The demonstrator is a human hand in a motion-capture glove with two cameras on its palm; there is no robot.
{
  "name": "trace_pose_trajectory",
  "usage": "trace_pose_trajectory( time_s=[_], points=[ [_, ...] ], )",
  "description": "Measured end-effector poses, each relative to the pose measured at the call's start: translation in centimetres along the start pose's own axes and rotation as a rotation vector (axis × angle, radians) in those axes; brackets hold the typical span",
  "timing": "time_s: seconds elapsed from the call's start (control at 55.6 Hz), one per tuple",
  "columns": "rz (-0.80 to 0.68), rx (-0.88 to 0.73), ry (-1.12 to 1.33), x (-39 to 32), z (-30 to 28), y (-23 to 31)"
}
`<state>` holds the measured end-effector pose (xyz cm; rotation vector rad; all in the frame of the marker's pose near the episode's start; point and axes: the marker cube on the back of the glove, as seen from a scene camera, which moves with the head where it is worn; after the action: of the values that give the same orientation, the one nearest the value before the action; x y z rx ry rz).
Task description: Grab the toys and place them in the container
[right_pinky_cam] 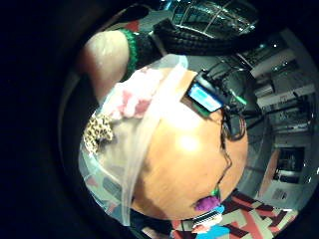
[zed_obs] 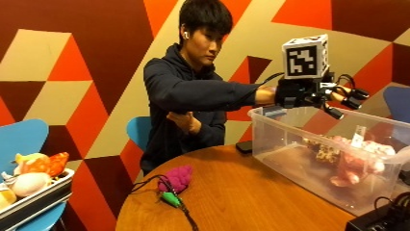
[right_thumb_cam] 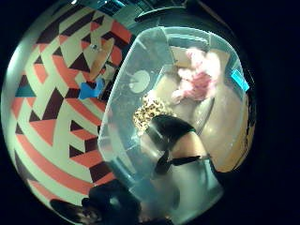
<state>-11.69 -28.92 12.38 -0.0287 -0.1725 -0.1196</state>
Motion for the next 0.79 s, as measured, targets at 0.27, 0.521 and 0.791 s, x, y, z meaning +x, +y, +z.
trace_pose_trajectory(
  time_s=[0.27,0.521,0.791],
  points=[
    [0.000,-0.032,0.150,7.5,-3.9,11.7],
    [0.149,-0.142,0.171,14.6,-3.8,23.4],
    [0.276,-0.317,0.154,21.0,2.9,31.0]
  ],
)
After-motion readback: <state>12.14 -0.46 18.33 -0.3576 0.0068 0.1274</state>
